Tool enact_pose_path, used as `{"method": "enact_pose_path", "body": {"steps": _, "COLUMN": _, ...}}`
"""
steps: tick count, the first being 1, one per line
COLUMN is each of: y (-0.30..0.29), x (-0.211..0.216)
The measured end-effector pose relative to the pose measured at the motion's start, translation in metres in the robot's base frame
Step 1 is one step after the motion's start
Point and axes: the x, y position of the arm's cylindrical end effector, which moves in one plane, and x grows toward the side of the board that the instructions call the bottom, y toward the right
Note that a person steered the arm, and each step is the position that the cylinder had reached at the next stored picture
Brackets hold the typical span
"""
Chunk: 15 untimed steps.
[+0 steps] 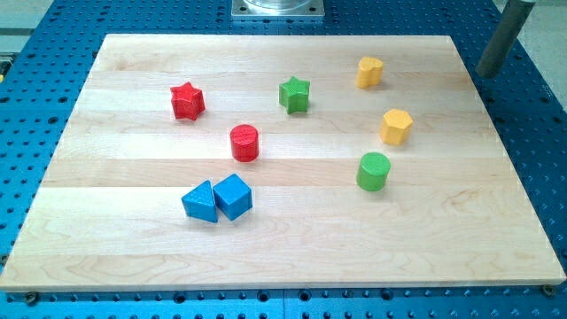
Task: Push the green circle into the cube
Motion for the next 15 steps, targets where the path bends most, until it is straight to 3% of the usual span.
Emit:
{"method": "enact_pose_path", "body": {"steps": 2, "y": -0.004, "x": 0.010}}
{"method": "enact_pose_path", "body": {"steps": 4, "y": -0.039, "x": 0.101}}
{"method": "enact_pose_path", "body": {"steps": 5, "y": -0.052, "x": 0.118}}
{"method": "enact_pose_path", "body": {"steps": 7, "y": -0.201, "x": 0.178}}
{"method": "enact_pose_path", "body": {"steps": 8, "y": -0.202, "x": 0.209}}
{"method": "enact_pose_path", "body": {"steps": 9, "y": -0.251, "x": 0.214}}
{"method": "enact_pose_path", "body": {"steps": 10, "y": -0.182, "x": 0.225}}
{"method": "enact_pose_path", "body": {"steps": 12, "y": -0.308, "x": 0.259}}
{"method": "enact_pose_path", "body": {"steps": 13, "y": -0.338, "x": 0.259}}
{"method": "enact_pose_path", "body": {"steps": 15, "y": -0.294, "x": 0.138}}
